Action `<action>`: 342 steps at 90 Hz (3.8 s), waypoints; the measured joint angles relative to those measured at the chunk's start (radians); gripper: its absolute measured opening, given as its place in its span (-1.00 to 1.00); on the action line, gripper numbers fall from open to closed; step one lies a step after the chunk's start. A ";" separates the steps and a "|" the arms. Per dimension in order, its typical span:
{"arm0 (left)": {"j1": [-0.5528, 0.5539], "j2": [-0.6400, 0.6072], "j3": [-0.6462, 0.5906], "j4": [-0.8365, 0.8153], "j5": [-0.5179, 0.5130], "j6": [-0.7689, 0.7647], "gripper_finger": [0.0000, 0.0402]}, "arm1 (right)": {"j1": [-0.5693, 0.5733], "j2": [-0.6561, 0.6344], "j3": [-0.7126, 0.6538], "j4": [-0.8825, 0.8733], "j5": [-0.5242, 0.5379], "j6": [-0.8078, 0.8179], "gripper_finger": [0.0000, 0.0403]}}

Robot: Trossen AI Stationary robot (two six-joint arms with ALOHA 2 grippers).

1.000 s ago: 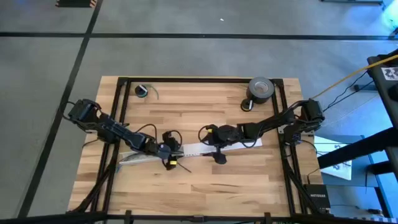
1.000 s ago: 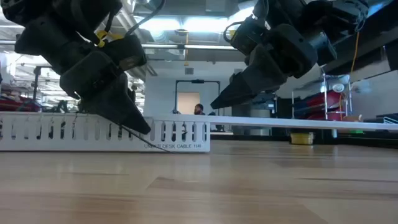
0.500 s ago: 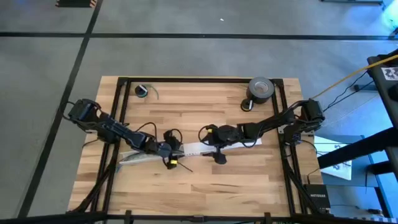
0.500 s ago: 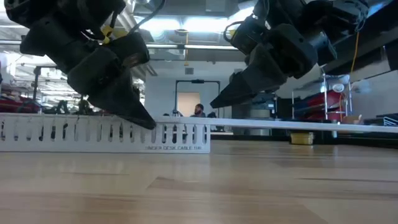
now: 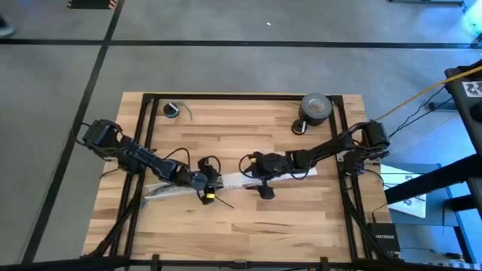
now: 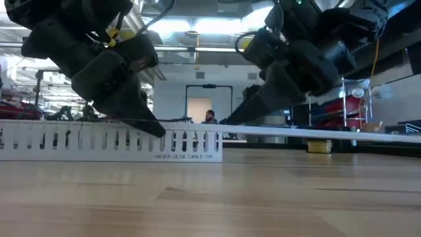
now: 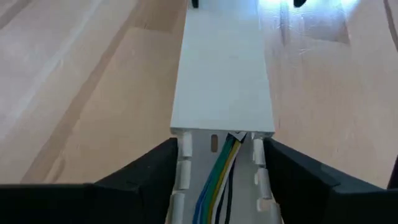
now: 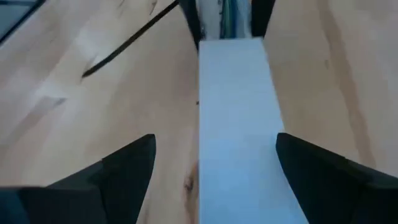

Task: Ziptie cables
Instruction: Close the white cable duct

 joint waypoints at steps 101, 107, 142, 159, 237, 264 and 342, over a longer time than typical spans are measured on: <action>-0.001 0.000 0.000 0.002 0.018 0.001 0.07 | 0.000 -0.002 0.002 -0.042 0.009 -0.016 -0.25; -0.001 0.000 0.000 0.003 0.017 0.001 0.07 | -0.001 -0.003 0.002 -0.044 0.003 -0.015 -0.20; 0.000 0.001 0.000 0.004 0.013 -0.007 0.07 | 0.001 -0.004 0.106 -0.247 -0.017 0.012 0.55; 0.000 0.001 -0.001 0.003 0.012 -0.006 0.07 | 0.001 0.012 0.108 -0.233 0.035 0.013 0.65; -0.001 0.001 -0.002 0.001 0.012 0.002 0.07 | 0.001 0.062 0.155 -0.282 0.015 0.010 0.07; -0.001 0.001 -0.002 -0.004 0.018 0.002 0.07 | 0.001 0.085 0.181 -0.285 0.002 0.017 0.06; -0.004 0.001 -0.004 -0.025 0.025 0.000 0.07 | -0.001 0.144 0.233 -0.254 -0.078 -0.004 0.05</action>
